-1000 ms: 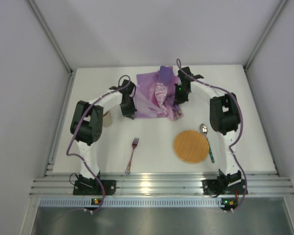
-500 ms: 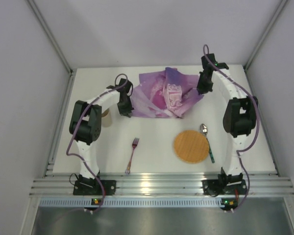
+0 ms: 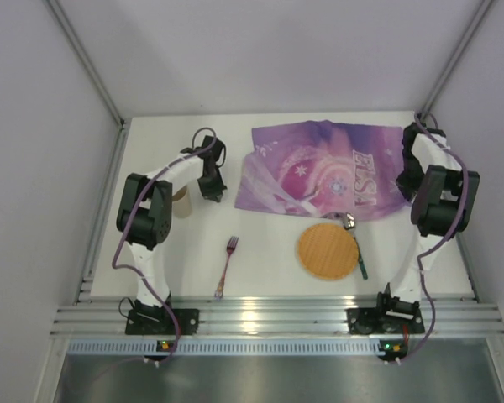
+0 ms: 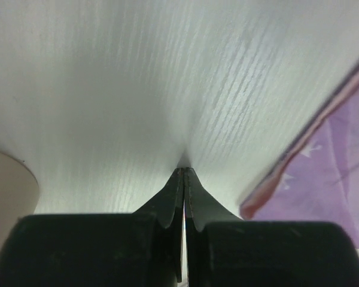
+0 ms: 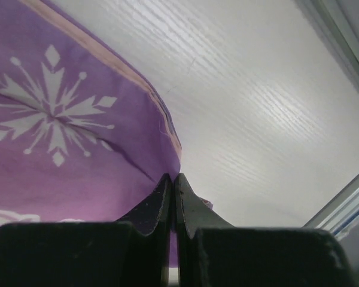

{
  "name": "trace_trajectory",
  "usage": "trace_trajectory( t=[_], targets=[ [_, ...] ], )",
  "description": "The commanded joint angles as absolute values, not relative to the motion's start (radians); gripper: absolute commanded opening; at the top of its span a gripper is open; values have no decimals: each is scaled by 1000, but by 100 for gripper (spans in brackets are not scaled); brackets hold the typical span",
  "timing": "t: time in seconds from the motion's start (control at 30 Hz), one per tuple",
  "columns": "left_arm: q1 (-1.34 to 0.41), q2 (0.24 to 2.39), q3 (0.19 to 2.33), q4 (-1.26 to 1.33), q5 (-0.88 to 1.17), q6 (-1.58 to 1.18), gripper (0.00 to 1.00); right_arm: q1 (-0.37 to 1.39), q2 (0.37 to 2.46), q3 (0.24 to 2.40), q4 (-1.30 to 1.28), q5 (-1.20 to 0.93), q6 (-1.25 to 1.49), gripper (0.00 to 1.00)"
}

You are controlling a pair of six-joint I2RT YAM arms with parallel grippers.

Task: Set the dinner table for one person

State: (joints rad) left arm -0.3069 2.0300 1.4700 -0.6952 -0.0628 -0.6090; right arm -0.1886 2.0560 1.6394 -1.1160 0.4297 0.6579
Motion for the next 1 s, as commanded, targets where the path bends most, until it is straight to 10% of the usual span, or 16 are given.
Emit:
trace_trajectory(
  t=[0.0,0.07,0.23,0.47,0.97],
  targets=[
    [-295,1954,1411,-738,-106,-649,0,-201,2040,1727,-1117,468,678,0],
    [-295,1919,1390,-742,-95,-666,0,-201,2062,1740,-1071,360,625,4],
    [-299,1861,1380,-736,-86,-637,0,-192,2056,1706,-1042,302,591,96],
    [-310,1920,1597,-687,-98,-525,50,-147,1938,1732,-1092,319,575,100],
    [-310,2566,2301,-332,233,-580,42,267,1628,1476,-1097,164,540,97]
  ],
)
